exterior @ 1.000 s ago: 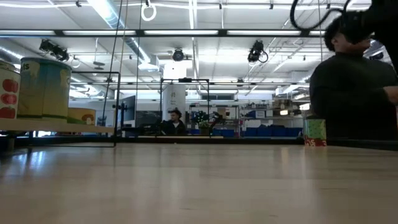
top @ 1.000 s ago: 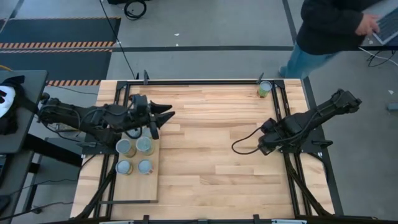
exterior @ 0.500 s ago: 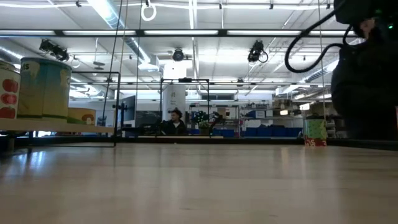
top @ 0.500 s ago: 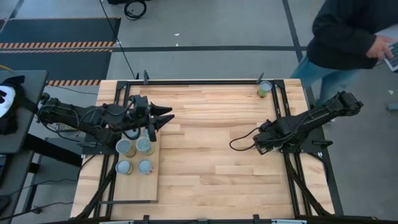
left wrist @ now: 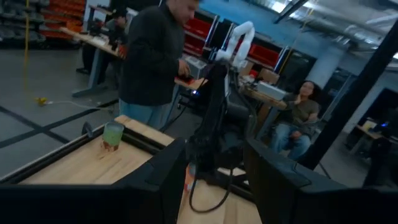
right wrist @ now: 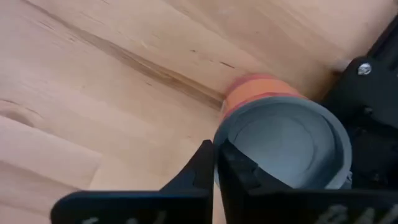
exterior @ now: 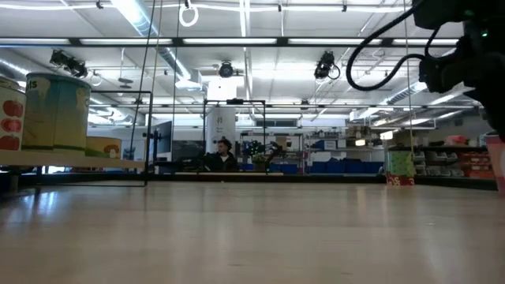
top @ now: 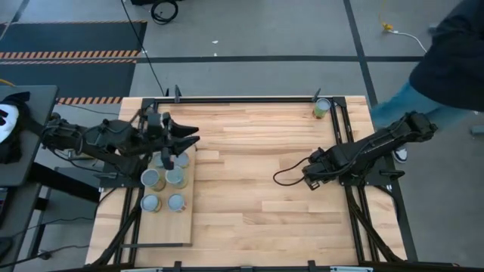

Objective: Pick and place cans onto a shelf
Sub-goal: Put the canned mixed fruits on the shelf

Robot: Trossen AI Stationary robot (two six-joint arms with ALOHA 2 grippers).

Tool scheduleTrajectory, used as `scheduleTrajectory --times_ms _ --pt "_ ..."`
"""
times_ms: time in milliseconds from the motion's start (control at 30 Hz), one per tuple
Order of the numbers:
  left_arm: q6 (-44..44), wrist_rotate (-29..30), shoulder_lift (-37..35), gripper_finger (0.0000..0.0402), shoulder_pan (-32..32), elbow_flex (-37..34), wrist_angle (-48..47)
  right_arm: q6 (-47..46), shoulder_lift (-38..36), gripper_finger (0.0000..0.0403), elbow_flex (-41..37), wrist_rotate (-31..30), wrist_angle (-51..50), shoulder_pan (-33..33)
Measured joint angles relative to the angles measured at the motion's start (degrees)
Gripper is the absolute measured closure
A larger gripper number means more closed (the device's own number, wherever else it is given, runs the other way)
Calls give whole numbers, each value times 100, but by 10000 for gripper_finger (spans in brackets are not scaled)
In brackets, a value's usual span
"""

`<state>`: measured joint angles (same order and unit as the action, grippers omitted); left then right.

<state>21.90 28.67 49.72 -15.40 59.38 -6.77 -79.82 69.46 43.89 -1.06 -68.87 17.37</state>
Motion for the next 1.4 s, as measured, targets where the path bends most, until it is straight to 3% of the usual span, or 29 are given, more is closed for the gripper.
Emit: scheduleTrajectory --times_ms 167,367,500,633,833,933,1100,1400 --pt "-81 -8 -156 237 0 4 -114 387 427 395 739 -182 23 -24" --pt "-310 -9 -149 237 0 4 -179 1827 1496 395 2254 -676 20 -198" --pt "-312 -9 -139 237 24 4 -239 3507 2435 395 3515 -868 347 -254" --pt "-180 -21 -255 237 22 26 -598 5874 3272 395 4685 -698 1061 -205" --pt "854 -46 -324 237 -125 595 -2786 8493 4281 395 6014 -338 1406 -185" --pt "1253 -190 -265 237 -228 834 -3585 9526 4653 395 6327 -174 1347 -200" --pt "1647 -598 -212 237 -260 883 -4068 10972 4991 394 6387 94 1249 -172" --pt "1492 -388 28 231 -256 885 -4216 11407 5063 387 6387 111 1134 -135"
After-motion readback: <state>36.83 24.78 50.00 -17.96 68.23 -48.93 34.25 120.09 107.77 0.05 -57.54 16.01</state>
